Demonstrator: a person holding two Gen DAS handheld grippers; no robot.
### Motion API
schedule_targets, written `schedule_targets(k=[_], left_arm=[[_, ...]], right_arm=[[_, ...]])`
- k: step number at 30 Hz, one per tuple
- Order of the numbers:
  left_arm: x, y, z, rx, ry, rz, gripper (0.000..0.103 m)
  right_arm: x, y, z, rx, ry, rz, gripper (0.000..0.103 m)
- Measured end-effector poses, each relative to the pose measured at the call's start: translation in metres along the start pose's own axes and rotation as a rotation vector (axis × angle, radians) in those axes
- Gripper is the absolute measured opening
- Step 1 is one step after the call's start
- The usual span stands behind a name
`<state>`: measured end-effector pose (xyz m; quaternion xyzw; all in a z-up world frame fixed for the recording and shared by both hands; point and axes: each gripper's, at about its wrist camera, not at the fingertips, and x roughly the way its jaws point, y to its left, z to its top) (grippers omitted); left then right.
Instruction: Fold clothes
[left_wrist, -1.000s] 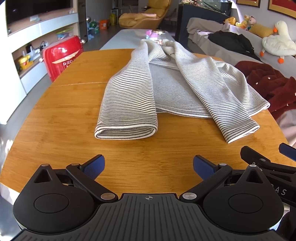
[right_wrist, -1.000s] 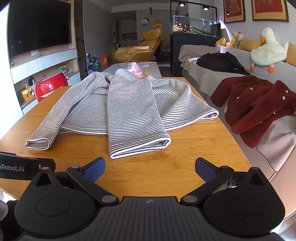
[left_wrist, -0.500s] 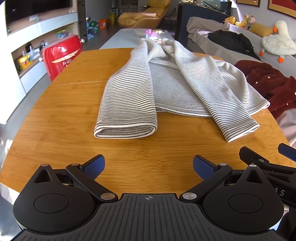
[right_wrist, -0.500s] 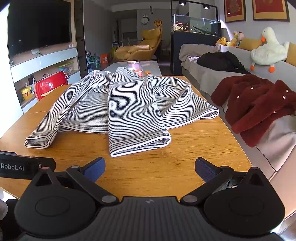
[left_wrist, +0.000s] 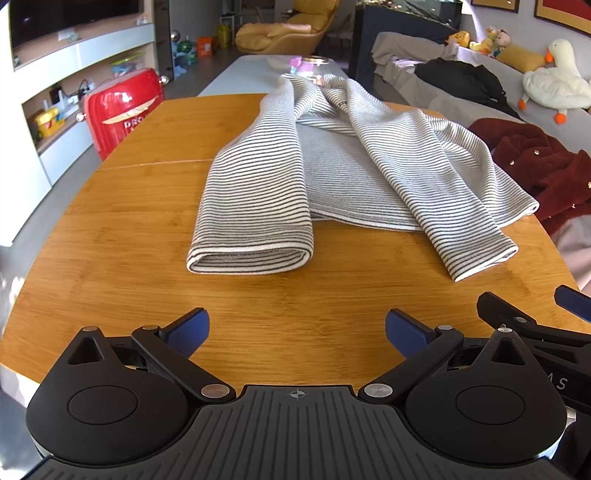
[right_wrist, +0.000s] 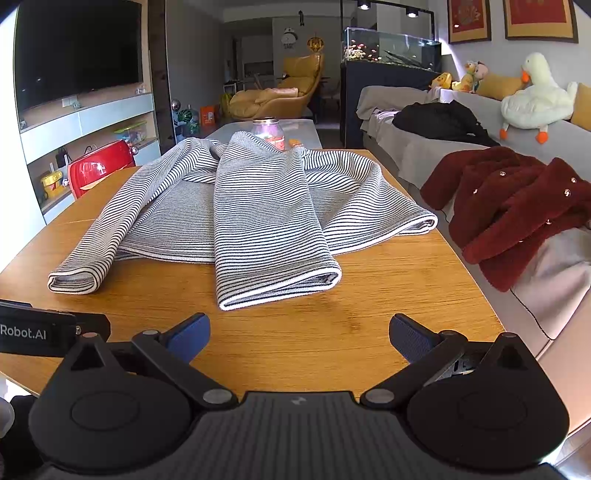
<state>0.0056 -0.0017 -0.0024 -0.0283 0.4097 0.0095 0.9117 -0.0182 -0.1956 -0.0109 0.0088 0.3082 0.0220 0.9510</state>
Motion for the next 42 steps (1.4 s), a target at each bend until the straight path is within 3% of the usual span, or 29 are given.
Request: schedule_targets(k=[42], left_arm=[[0.0019,0.0003,0.0022,-0.001,0.01,-0.002,0.103]], right_arm=[[0.0029,0.0003,-0.0007,0.002,0.015,0.001,0.103]])
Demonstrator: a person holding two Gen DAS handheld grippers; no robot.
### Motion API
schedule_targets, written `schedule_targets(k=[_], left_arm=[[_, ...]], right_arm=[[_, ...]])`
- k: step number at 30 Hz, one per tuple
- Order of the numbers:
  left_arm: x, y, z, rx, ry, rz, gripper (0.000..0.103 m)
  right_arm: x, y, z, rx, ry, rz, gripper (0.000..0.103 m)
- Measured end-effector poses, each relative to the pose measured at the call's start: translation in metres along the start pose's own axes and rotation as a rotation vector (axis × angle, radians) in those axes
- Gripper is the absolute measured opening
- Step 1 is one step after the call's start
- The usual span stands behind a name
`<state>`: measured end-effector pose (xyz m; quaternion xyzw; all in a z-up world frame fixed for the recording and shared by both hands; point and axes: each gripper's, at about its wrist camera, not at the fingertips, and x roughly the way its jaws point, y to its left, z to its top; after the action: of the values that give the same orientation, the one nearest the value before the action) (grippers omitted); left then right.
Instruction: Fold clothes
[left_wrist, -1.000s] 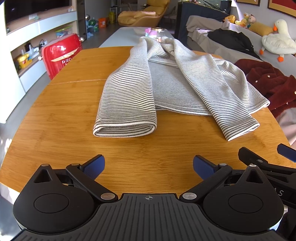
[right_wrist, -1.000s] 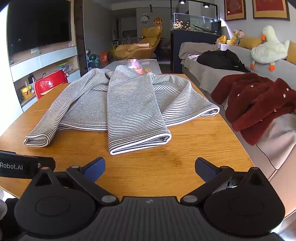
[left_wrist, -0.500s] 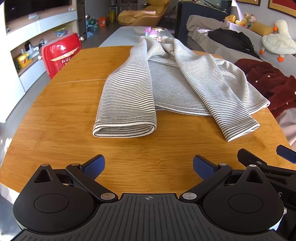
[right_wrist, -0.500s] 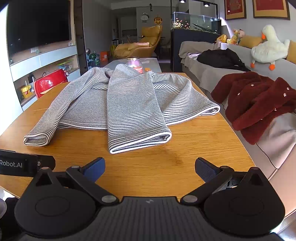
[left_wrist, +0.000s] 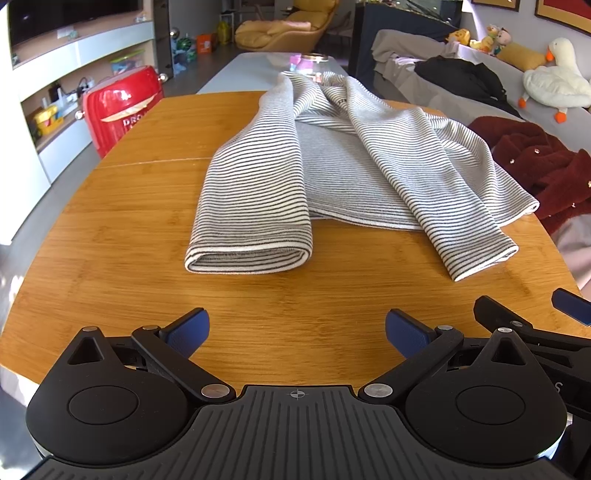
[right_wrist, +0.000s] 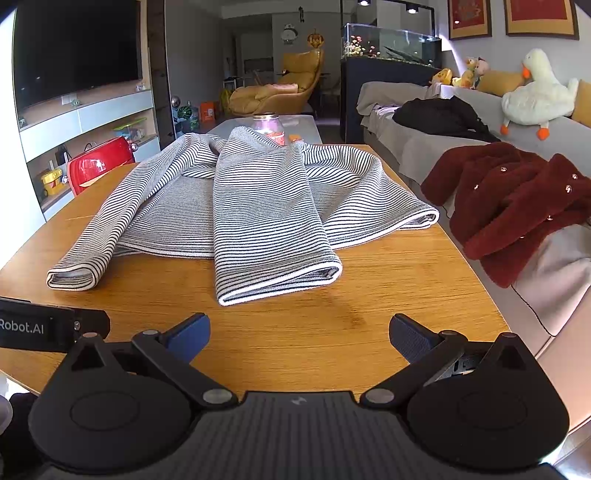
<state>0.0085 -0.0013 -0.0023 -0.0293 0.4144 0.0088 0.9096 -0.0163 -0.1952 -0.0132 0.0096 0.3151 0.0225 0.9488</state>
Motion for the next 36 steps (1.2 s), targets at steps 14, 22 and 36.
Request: schedule_targets(k=[14,22,36], left_arm=[[0.007,0.009,0.026,0.072,-0.019,-0.062,0.103],[0.026,0.028,0.101,0.113,-0.134,-0.149,0.103],[0.115,0.039,0.199,0.121,-0.117,-0.222,0.103]], right_arm=[[0.008,-0.017,0.032,-0.006,-0.04,-0.008,0.103],[0.032,-0.05,0.073,0.203,-0.043,0.162,0.103],[0.1,-0.047,0.124,0.139,0.006,0.227,0.103]])
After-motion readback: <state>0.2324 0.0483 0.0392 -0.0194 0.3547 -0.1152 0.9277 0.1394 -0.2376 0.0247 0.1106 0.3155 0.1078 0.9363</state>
